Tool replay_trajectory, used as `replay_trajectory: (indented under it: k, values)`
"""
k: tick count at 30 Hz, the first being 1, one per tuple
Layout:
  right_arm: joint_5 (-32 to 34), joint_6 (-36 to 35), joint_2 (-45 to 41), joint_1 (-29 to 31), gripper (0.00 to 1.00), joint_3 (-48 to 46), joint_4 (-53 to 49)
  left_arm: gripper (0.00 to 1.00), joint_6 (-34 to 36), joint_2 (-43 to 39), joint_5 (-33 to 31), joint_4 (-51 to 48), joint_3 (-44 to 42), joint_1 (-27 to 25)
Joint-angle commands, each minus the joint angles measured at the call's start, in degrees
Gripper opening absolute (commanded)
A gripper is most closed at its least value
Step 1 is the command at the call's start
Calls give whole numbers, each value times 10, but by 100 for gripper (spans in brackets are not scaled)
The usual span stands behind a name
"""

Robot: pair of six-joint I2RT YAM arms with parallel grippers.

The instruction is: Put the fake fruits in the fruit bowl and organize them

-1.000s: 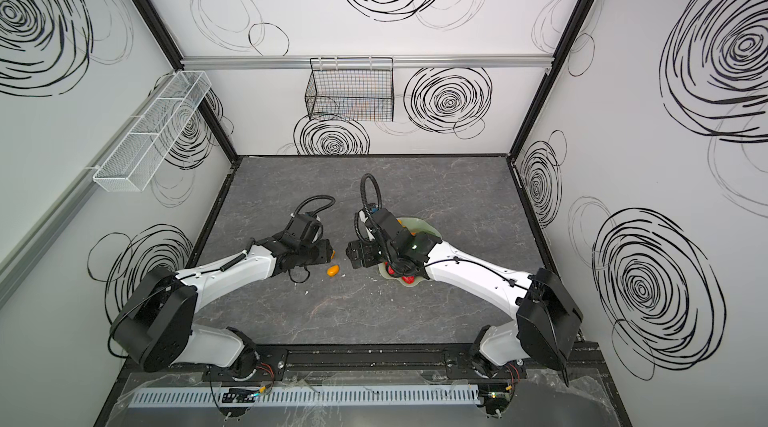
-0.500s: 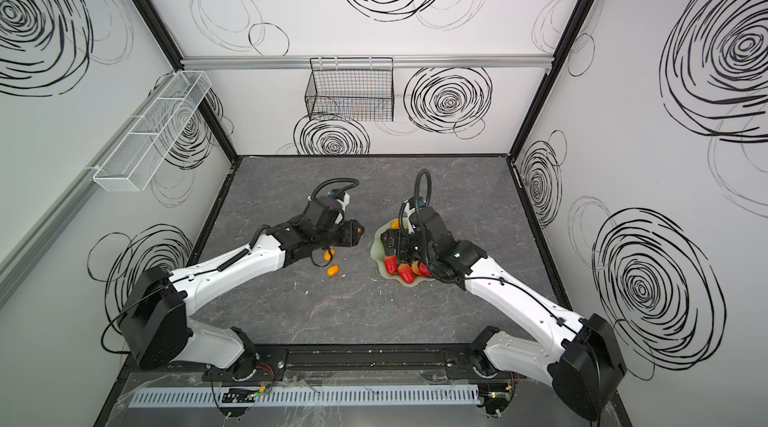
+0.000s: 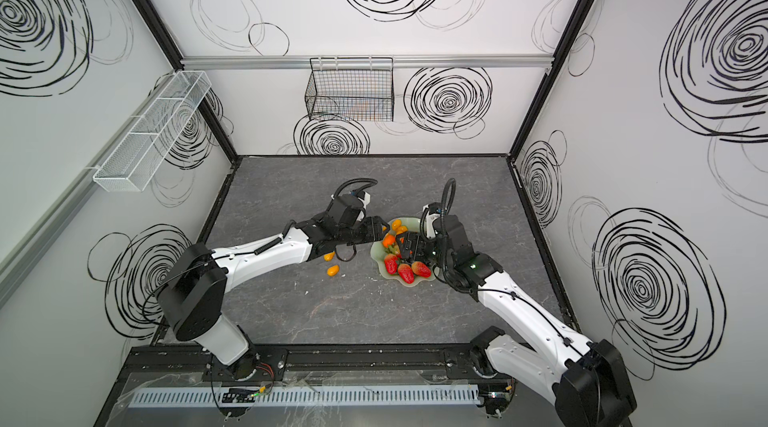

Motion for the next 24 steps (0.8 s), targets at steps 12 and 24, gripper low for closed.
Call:
replay_trajectory:
  k: [12,24]
  values:
    - [-59,7,101,-21,91,54,39,58,-42,14,43,70,-11,1]
    - [-19,26,158,-48,91,83,10,58,-48,11,54,79,-19,-2]
